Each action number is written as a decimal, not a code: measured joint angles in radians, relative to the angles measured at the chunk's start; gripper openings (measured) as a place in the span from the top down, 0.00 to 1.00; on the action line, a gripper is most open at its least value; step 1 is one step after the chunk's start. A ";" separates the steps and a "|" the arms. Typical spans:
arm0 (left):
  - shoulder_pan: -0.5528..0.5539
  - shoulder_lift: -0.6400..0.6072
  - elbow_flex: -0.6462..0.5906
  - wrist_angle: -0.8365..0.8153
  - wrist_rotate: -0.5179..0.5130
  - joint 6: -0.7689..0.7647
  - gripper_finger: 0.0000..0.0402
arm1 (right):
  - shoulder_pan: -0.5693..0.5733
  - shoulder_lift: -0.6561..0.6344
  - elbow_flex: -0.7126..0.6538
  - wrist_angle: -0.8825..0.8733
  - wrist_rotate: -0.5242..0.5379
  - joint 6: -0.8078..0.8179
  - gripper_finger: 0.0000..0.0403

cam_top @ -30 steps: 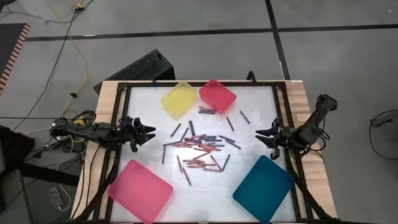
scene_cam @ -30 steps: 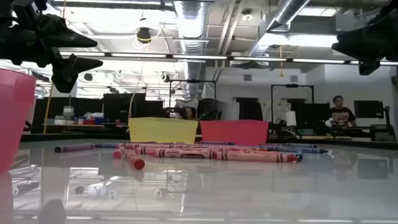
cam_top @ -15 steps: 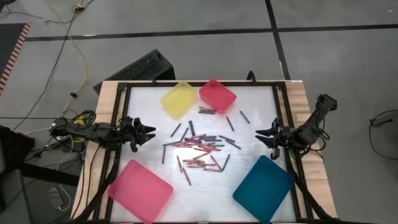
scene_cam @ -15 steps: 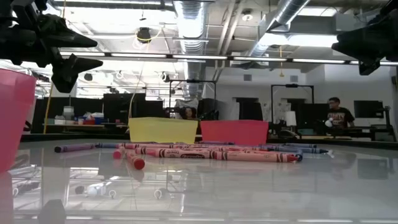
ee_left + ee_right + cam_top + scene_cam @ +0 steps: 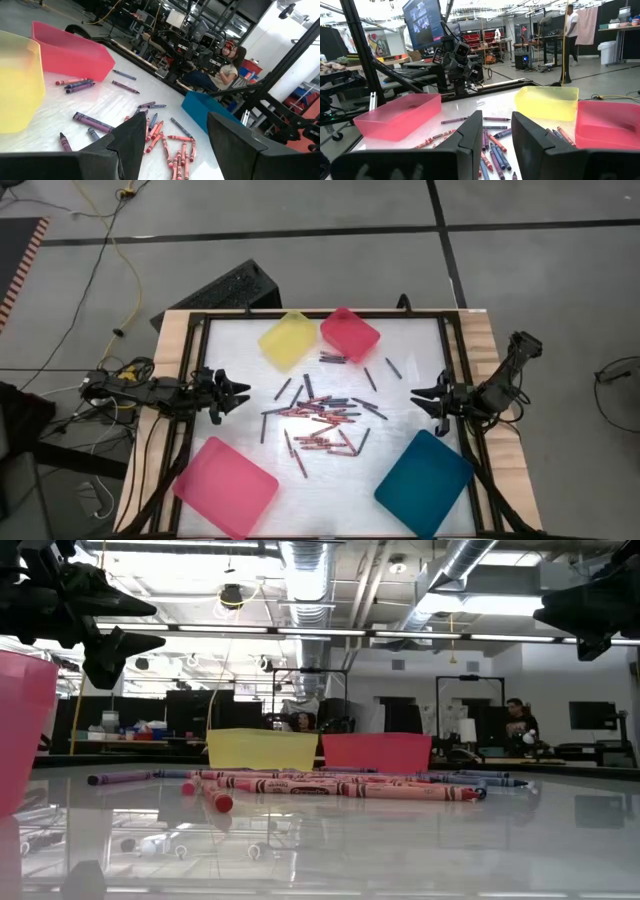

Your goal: Sort crayons

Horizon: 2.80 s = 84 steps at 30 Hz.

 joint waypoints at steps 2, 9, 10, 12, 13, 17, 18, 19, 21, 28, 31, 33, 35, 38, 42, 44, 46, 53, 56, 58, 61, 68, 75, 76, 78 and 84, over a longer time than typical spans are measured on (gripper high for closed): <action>0.000 0.000 0.000 0.000 0.000 0.000 0.50 | 0.000 0.000 0.000 0.000 0.000 0.000 0.72; 0.000 0.000 0.000 0.000 0.000 0.000 0.50 | 0.000 0.000 0.000 0.000 0.000 0.000 0.72; 0.000 0.000 0.000 0.000 0.000 0.000 0.50 | 0.000 0.000 0.000 0.000 0.000 0.000 0.72; 0.000 0.000 0.000 0.000 0.000 0.000 0.50 | 0.000 0.000 0.000 0.000 0.000 0.000 0.72; 0.000 0.000 0.000 0.000 0.000 0.000 0.50 | 0.000 0.000 0.000 0.000 0.000 0.000 0.72; 0.000 0.000 0.000 0.000 0.000 0.000 0.50 | 0.000 0.000 0.000 0.000 0.000 0.000 0.72; 0.000 0.000 0.000 0.000 0.000 0.000 0.50 | 0.000 0.000 0.000 0.000 0.000 0.000 0.72; 0.000 0.000 0.000 0.000 0.000 0.000 0.50 | 0.000 0.000 0.000 0.000 0.000 0.000 0.72; 0.000 0.000 0.000 0.000 0.000 0.000 0.50 | 0.000 0.000 0.000 0.000 0.000 0.000 0.72; 0.000 0.000 0.000 0.000 -0.003 -0.023 0.50 | 0.000 0.000 0.000 0.000 0.000 0.000 0.72; 0.000 0.000 0.000 0.000 -0.021 -0.024 0.50 | 0.000 0.000 0.000 0.000 0.000 0.000 0.72; 0.000 0.000 0.000 0.001 -0.032 -0.024 0.50 | 0.000 0.000 0.000 0.000 0.000 0.000 0.72; 0.000 0.000 0.000 0.001 -0.043 -0.023 0.50 | 0.000 0.000 0.000 0.000 0.000 0.000 0.72; 0.000 0.000 0.000 0.002 -0.067 -0.023 0.50 | 0.000 0.000 0.000 0.000 0.000 0.000 0.72; 0.000 0.000 0.000 0.007 -0.157 -0.023 0.50 | 0.000 0.000 0.000 0.000 0.000 0.000 0.72; 0.000 0.000 0.000 0.009 -0.217 -0.023 0.50 | 0.000 0.000 0.000 0.000 0.000 0.000 0.72; 0.000 0.000 0.000 0.012 -0.265 -0.038 0.50 | 0.000 0.000 0.000 0.000 0.000 0.000 0.72; 0.000 0.000 0.000 0.013 -0.374 -0.224 0.50 | 0.000 0.000 0.000 0.001 0.001 0.000 0.72; 0.000 0.000 0.000 0.013 -0.390 -0.248 0.50 | -0.006 0.000 0.000 0.015 0.009 0.000 0.72; 0.000 0.000 0.000 0.013 -0.394 -0.248 0.50 | -0.018 0.000 0.000 0.060 0.006 0.000 0.72; 0.000 0.000 0.000 0.013 -0.395 -0.253 0.50 | -0.039 0.000 0.008 0.188 0.002 0.000 0.72; 0.000 0.000 0.000 0.053 -0.380 -0.339 0.50 | -0.083 0.000 0.105 0.445 -0.128 -0.057 0.72; 0.000 0.000 0.001 0.125 -0.361 -0.328 0.50 | -0.127 0.062 0.308 0.454 -0.392 -0.204 0.72; 0.000 0.000 0.004 0.129 -0.361 -0.320 0.50 | -0.133 0.087 0.344 0.452 -0.409 -0.237 0.72; 0.000 0.001 0.011 0.124 -0.361 -0.308 0.50 | -0.140 0.155 0.425 0.449 -0.417 -0.319 0.72; 0.000 0.000 0.022 0.185 -0.357 -0.288 0.50 | -0.166 0.414 0.721 0.309 -0.342 -0.551 0.72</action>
